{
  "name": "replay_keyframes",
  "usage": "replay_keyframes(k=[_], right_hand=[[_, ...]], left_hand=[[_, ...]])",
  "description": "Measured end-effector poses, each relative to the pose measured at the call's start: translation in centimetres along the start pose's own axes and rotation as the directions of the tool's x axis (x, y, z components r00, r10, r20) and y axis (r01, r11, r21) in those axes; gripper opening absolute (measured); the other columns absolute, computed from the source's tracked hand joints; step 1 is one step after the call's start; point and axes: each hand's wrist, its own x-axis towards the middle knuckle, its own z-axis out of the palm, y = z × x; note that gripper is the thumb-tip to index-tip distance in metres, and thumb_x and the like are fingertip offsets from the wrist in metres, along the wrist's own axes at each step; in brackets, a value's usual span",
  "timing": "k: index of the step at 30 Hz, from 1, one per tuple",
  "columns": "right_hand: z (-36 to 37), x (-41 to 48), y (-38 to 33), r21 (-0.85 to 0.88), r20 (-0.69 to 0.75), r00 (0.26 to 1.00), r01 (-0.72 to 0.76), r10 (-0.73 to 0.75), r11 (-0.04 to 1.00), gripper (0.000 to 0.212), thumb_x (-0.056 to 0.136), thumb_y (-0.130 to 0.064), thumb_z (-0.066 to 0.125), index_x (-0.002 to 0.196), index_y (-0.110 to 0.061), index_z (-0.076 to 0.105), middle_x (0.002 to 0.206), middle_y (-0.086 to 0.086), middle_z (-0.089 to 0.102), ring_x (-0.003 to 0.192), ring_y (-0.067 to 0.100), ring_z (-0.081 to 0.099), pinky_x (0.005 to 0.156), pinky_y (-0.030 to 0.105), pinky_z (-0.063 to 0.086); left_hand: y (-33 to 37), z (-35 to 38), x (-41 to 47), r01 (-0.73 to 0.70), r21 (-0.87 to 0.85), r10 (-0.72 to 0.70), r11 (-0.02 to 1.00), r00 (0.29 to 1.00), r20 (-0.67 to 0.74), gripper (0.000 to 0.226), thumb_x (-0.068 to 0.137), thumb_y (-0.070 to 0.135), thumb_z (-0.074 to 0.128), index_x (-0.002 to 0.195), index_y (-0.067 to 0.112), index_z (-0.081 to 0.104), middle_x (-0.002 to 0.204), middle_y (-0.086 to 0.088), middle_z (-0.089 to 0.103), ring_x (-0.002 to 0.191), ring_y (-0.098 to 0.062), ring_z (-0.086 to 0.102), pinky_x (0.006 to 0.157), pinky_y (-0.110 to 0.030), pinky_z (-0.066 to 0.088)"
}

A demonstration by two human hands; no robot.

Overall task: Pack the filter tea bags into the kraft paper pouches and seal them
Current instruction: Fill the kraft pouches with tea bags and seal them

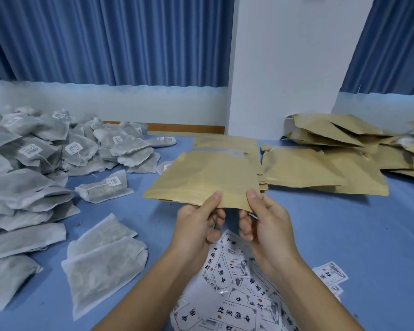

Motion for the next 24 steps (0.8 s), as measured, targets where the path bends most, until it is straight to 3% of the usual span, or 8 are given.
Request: replay_keyframes(k=[4, 7, 11, 16, 18, 21, 24], right_hand=[[0.0, 0.0, 0.5, -0.021, 0.055, 0.998, 0.021, -0.020, 1.000, 0.015, 0.097, -0.016, 0.062, 0.098, -0.002, 0.063, 0.062, 0.007, 0.054, 0.046, 0.014, 0.045, 0.042, 0.024, 0.036], [-0.4, 0.4, 0.4, -0.110, 0.104, 0.994, 0.029, -0.018, 0.993, 0.014, 0.099, -0.013, 0.058, 0.095, 0.000, 0.062, 0.062, 0.009, 0.053, 0.046, 0.015, 0.043, 0.042, 0.024, 0.034], [-1.2, 0.9, 0.3, -0.227, 0.101, 0.995, 0.015, 0.009, 0.974, 0.013, 0.099, -0.014, 0.060, 0.092, -0.003, 0.064, 0.062, 0.011, 0.051, 0.043, 0.014, 0.038, 0.041, 0.024, 0.029], [-0.4, 0.5, 1.8, -0.013, -0.032, 0.999, -0.021, 0.021, 1.000, 0.021, 0.092, -0.017, 0.070, 0.079, -0.004, 0.062, 0.056, 0.011, 0.049, 0.047, 0.018, 0.048, 0.040, 0.024, 0.034], [-0.3, 0.5, 1.7, -0.026, -0.050, 0.998, 0.023, -0.024, 0.999, 0.021, 0.091, -0.017, 0.071, 0.078, -0.004, 0.062, 0.057, 0.010, 0.048, 0.049, 0.018, 0.046, 0.042, 0.025, 0.034], [-1.0, 0.9, 0.9, 0.014, -0.132, 0.989, 0.073, -0.070, 0.997, 0.017, 0.091, -0.016, 0.071, 0.079, -0.008, 0.062, 0.059, 0.003, 0.049, 0.046, 0.012, 0.038, 0.040, 0.022, 0.031], [-0.8, 0.6, 1.1, 0.074, -0.139, 0.989, 0.058, -0.047, 0.996, 0.016, 0.088, -0.018, 0.074, 0.083, -0.006, 0.064, 0.060, 0.004, 0.050, 0.046, 0.013, 0.040, 0.041, 0.023, 0.032]], left_hand=[[-1.3, 0.3, -0.4, 0.012, -0.008, -0.012, 1.000, 0.999, -0.032, 0.024, 0.092, 0.025, 0.070, 0.078, 0.007, 0.064, 0.065, -0.008, 0.054, 0.050, -0.012, 0.043, 0.037, -0.020, 0.025], [-1.5, 0.7, -0.4, 0.027, -0.024, -0.028, 0.999, 1.000, -0.011, 0.018, 0.091, 0.019, 0.070, 0.081, 0.004, 0.065, 0.067, -0.012, 0.058, 0.053, -0.015, 0.049, 0.036, -0.020, 0.024], [-2.1, 0.9, -0.4, 0.029, -0.051, -0.032, 0.998, 0.998, -0.061, 0.013, 0.087, 0.008, 0.073, 0.079, 0.001, 0.066, 0.065, -0.013, 0.056, 0.049, -0.013, 0.041, 0.037, -0.019, 0.025], [-2.6, 1.4, -0.5, 0.058, -0.043, -0.059, 0.997, 0.997, -0.040, 0.031, 0.088, 0.017, 0.074, 0.061, 0.003, 0.065, 0.058, -0.014, 0.056, 0.048, -0.023, 0.047, 0.040, -0.021, 0.030], [-2.1, 1.3, -0.5, 0.051, -0.064, -0.054, 0.997, 0.998, -0.044, 0.025, 0.087, 0.019, 0.075, 0.075, 0.001, 0.064, 0.064, -0.015, 0.055, 0.055, -0.025, 0.047, 0.039, -0.022, 0.028], [-1.8, 1.0, -0.5, 0.018, -0.051, -0.023, 0.999, 0.995, -0.100, 0.028, 0.085, 0.023, 0.077, 0.088, 0.000, 0.060, 0.061, -0.005, 0.055, 0.042, -0.011, 0.043, 0.038, -0.022, 0.025], [-1.6, 1.1, -0.7, 0.013, -0.081, -0.019, 0.997, 0.997, -0.081, 0.026, 0.088, 0.021, 0.074, 0.092, 0.002, 0.058, 0.061, -0.004, 0.055, 0.040, -0.009, 0.042, 0.038, -0.020, 0.026]])
